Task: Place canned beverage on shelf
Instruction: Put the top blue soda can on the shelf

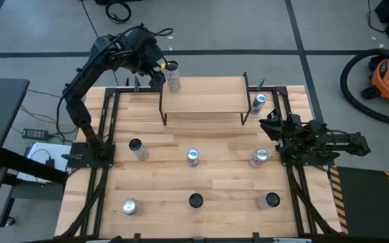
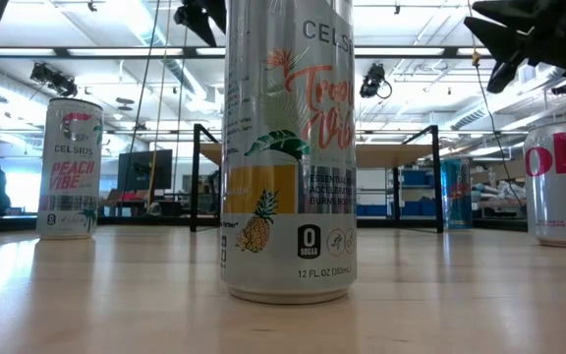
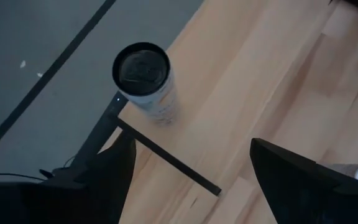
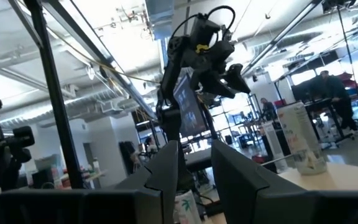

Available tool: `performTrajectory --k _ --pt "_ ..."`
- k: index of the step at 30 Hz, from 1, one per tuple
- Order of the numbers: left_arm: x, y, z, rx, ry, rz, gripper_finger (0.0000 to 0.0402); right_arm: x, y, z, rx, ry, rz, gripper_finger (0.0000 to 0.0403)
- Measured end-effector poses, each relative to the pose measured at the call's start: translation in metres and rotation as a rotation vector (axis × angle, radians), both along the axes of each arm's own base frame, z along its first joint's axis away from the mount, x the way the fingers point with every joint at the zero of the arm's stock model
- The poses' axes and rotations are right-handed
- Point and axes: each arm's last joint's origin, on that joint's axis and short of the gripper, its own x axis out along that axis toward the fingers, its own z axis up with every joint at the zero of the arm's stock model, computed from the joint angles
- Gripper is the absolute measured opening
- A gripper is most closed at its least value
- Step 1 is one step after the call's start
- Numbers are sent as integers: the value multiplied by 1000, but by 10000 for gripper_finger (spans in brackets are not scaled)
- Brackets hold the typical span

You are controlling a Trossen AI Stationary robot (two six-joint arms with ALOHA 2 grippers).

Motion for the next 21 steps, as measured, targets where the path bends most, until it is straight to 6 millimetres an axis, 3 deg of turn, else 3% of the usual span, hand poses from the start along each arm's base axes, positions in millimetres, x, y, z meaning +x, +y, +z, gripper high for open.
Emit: performTrajectory --k 5,21 --pt "-11 -8 10 26 -31 -1 318 0 0 0 1 -3 -4 107" --pt "-11 -12 12 28 -34 -18 318 0 0 0 1 -2 -8 107"
